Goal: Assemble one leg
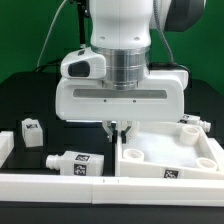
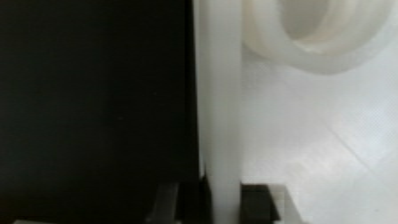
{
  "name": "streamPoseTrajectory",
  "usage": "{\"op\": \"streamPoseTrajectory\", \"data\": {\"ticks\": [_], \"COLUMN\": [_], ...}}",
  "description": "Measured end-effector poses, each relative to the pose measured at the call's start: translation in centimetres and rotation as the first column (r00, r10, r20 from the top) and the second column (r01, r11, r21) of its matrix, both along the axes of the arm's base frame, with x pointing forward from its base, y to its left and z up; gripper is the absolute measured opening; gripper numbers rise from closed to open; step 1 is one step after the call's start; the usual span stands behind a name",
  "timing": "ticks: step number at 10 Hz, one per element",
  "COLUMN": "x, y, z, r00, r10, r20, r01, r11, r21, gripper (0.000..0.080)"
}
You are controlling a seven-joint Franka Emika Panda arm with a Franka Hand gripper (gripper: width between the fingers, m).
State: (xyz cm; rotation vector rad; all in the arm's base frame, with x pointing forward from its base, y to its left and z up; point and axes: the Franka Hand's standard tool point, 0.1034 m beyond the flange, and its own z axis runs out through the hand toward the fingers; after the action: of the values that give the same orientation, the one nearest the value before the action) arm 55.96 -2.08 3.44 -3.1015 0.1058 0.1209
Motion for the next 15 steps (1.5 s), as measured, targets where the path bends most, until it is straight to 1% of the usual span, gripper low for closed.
{"op": "streamPoseTrajectory", "data": {"ticks": [3,4,5,6,7,10,14,15], "x": [0.0,0.0,0.3,1.1,2.0,2.0,2.0,2.0], "y": [0.0,0.0,0.0,-0.1,-0.2,0.0,-0.1,-0.1], "z": [0.0,-0.3,-0.9,-1.3,-1.5,-2.0,-2.0,-2.0], "r00": [1.000,1.000,1.000,1.000,1.000,1.000,1.000,1.000], "r10": [0.000,0.000,0.000,0.001,-0.002,-0.020,-0.001,-0.001], "r20": [-0.001,-0.002,-0.003,0.002,0.010,-0.012,-0.012,-0.012], "r01": [0.000,0.000,0.000,-0.001,0.002,0.020,0.001,0.001], "r11": [1.000,1.000,1.000,1.000,1.000,1.000,1.000,1.000], "r21": [0.000,0.000,-0.001,-0.002,-0.002,0.000,-0.001,-0.001], "gripper": [0.0054,0.0054,0.0054,0.0054,0.0054,0.0054,0.0056,0.0232]}}
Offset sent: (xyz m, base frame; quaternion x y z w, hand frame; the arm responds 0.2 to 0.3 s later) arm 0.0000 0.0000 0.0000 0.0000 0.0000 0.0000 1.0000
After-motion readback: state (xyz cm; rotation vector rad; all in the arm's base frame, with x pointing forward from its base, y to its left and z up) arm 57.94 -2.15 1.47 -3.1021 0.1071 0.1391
